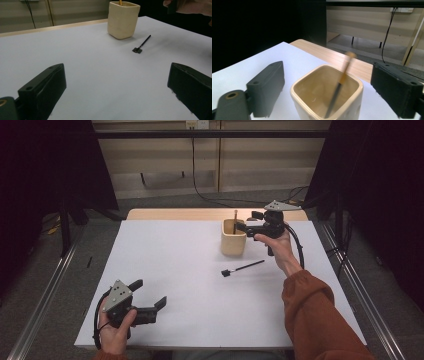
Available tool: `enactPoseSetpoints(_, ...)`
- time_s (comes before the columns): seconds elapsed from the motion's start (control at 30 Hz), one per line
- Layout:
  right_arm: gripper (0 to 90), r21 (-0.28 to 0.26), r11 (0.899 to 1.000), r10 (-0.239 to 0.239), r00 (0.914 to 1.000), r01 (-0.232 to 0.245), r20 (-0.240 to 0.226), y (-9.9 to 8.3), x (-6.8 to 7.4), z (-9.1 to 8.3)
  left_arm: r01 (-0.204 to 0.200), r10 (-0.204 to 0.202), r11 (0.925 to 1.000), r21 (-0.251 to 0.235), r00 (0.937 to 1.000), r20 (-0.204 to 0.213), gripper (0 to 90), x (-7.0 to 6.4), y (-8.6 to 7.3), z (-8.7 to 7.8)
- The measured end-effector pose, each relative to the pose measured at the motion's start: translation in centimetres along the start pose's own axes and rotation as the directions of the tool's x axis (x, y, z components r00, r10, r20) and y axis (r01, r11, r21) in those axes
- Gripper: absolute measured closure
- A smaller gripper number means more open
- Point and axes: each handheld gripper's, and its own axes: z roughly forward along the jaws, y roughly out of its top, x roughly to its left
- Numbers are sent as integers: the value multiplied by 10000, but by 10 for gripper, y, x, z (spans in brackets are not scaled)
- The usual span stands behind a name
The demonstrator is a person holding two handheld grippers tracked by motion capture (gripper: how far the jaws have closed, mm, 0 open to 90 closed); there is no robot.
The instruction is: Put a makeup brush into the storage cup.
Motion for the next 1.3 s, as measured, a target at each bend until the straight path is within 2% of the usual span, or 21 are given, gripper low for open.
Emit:
enactPoseSetpoints(0.07, 97, -65, 10000, 5, 10000, -5, -7, 0, 0, -2, -39, 39, 10000, -38, 9999, -147, 18, 3, 0, -2)
enactPoseSetpoints(0.17, 83, -143, 9999, -17, 10000, 17, -27, -1, 0, -5, 370, -373, 9992, -180, 9992, -142, 18, 8, -1, -4)
enactPoseSetpoints(0.43, 51, -273, 9996, 9, 9997, -15, -244, -6, 2, -19, 288, -292, 9993, -221, 9994, -210, 19, 7, 0, -4)
enactPoseSetpoints(0.53, 51, -250, 9997, -68, 9998, 63, -207, -8, 5, -25, 300, -306, 9992, -247, 9993, -219, 19, 7, 0, -4)
enactPoseSetpoints(0.63, 51, -309, 9995, 114, 9997, -121, -211, -15, 7, -30, 268, -275, 9993, -261, 9993, -238, 19, 7, 0, -4)
enactPoseSetpoints(0.77, 51, -321, 9994, 81, 9998, -88, -199, -24, 9, -38, 278, -287, 9992, -296, 9992, -275, 19, 6, 0, -5)
enactPoseSetpoints(0.87, 51, -432, 9990, 94, 9998, -103, -195, -28, 10, -45, 106, -115, 9997, -207, 9991, -414, 19, 6, 0, -4)
enactPoseSetpoints(1.0, 54, -465, 9989, 75, 9998, -84, -193, -31, 15, -54, 174, -187, 9991, -389, 9993, -322, 15, 6, 0, -6)
enactPoseSetpoints(1.13, 54, -565, 9984, -18, 10000, 18, -7, -34, 19, -63, 191, -202, 9992, -356, 9993, -311, 15, 5, 1, -6)
enactPoseSetpoints(1.3, 49, -337, 9994, -98, 9999, 102, 122, -39, 24, -77, 240, -250, 9992, -309, 9992, -327, 15, 6, 0, -6)
